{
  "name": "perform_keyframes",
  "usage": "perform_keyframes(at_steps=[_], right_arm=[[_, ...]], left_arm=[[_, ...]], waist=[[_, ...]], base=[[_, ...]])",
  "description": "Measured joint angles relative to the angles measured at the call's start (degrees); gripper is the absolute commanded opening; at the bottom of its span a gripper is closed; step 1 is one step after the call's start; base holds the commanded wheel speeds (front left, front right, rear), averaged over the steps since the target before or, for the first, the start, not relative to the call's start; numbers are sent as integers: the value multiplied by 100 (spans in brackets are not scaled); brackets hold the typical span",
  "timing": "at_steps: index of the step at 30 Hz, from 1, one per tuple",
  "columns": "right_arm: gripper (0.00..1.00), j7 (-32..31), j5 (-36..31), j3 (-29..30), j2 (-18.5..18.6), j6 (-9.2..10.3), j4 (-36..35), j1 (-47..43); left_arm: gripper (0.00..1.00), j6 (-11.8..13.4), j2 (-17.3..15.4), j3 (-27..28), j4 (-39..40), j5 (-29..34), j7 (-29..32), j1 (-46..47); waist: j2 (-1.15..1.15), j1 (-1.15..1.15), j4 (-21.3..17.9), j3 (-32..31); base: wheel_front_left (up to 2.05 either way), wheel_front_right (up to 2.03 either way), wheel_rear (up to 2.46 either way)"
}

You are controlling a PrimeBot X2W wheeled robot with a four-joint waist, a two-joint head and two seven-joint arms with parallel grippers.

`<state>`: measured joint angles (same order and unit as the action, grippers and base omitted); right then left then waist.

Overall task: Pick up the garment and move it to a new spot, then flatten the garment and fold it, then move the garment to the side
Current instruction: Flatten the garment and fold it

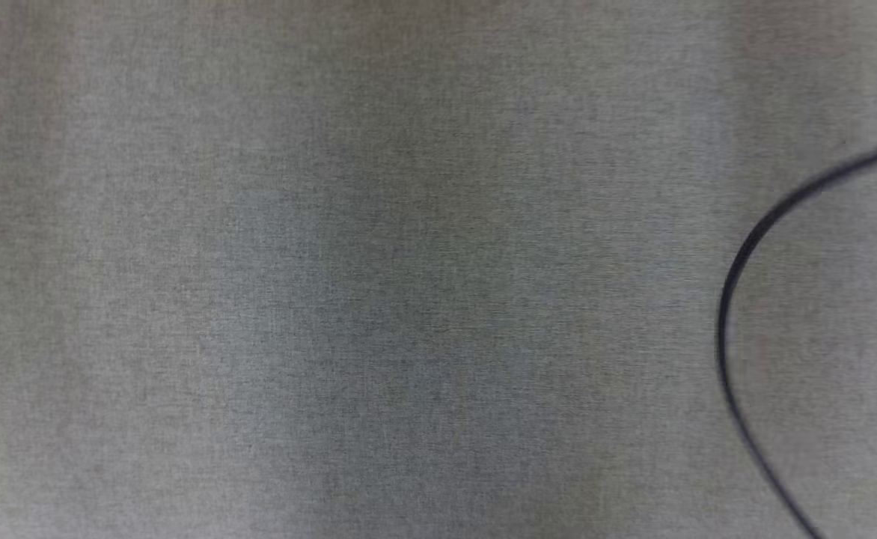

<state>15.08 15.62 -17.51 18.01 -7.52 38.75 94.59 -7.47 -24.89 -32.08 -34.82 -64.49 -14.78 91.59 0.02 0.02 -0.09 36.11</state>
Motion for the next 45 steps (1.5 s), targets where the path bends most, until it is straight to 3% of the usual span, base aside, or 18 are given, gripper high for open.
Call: perform_keyframes(at_steps=[4,10,14,20,34,41,45], right_arm=[[0,1,800,-390,131,0,-492,-1189],[0,1,2076,-913,636,0,-1093,-3084],[0,1,2820,-1154,990,0,-1668,-4531],[0,-25,3538,-1518,1161,0,-2029,-6212],[0,-55,4116,-2020,1381,0,-2351,-8354],[0,-71,4200,-2063,1408,-1,-2326,-8924],[0,-76,4229,-2037,1421,-1,-2298,-9160]], left_arm=[[0,-1,-79,18,232,-214,-15,-775],[0,-1,-103,152,388,-403,-15,-2446],[0,-2,64,580,411,-493,-15,-3838],[0,-2,447,1220,422,-289,-14,-5281],[0,-2,1125,2267,624,625,-14,-7276],[0,-4,1505,2980,839,1027,-14,-8016],[0,-3,1644,2976,984,1255,-14,-8357]], waist=[[-1,-2,-71,-152],[-1,-2,-166,-655],[-2,-4,-230,-1178],[-3,-4,-299,-1812],[-4,-3,-499,-2987],[-4,-3,-569,-3355],[-3,-3,-563,-3479]], base=[[0,0,0],[0,0,0],[0,0,0],[0,0,0],[0,0,0],[0,0,0],[0,0,0]])
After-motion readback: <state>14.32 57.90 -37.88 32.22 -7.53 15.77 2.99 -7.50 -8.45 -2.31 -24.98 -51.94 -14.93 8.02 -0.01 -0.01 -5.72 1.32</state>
